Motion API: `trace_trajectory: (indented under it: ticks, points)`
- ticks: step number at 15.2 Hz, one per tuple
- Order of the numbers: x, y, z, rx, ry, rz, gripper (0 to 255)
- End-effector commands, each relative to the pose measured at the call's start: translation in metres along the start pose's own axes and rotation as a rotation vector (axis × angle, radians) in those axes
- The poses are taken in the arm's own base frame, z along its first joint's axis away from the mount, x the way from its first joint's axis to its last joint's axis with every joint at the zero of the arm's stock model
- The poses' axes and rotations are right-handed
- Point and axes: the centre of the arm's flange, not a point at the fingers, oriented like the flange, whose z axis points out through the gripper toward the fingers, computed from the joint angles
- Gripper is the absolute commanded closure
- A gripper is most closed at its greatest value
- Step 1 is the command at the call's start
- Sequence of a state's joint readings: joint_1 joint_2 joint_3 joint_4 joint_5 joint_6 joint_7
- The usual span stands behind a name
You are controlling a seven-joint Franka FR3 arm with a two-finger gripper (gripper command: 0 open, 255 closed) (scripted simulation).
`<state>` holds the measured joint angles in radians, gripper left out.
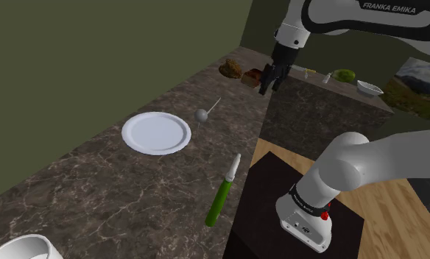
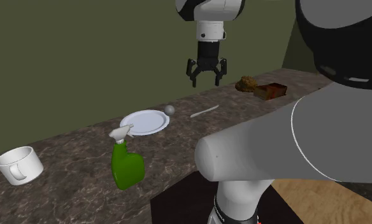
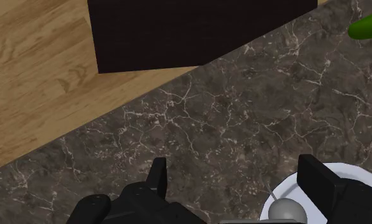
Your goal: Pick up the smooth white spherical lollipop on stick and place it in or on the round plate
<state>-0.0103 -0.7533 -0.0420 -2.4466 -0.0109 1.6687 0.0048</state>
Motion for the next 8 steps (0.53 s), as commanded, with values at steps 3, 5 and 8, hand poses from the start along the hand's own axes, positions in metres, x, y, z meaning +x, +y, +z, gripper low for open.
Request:
trace_trajectory:
  ticks: [3, 5, 8]
  points:
    - [0.023, -0.009, 0.013, 0.018, -0.023, 0.023, 0]
    - [0.045, -0.019, 0.027, 0.036, -0.047, 0.046, 0]
    - [0.079, -0.032, 0.048, 0.063, -0.082, 0.080, 0]
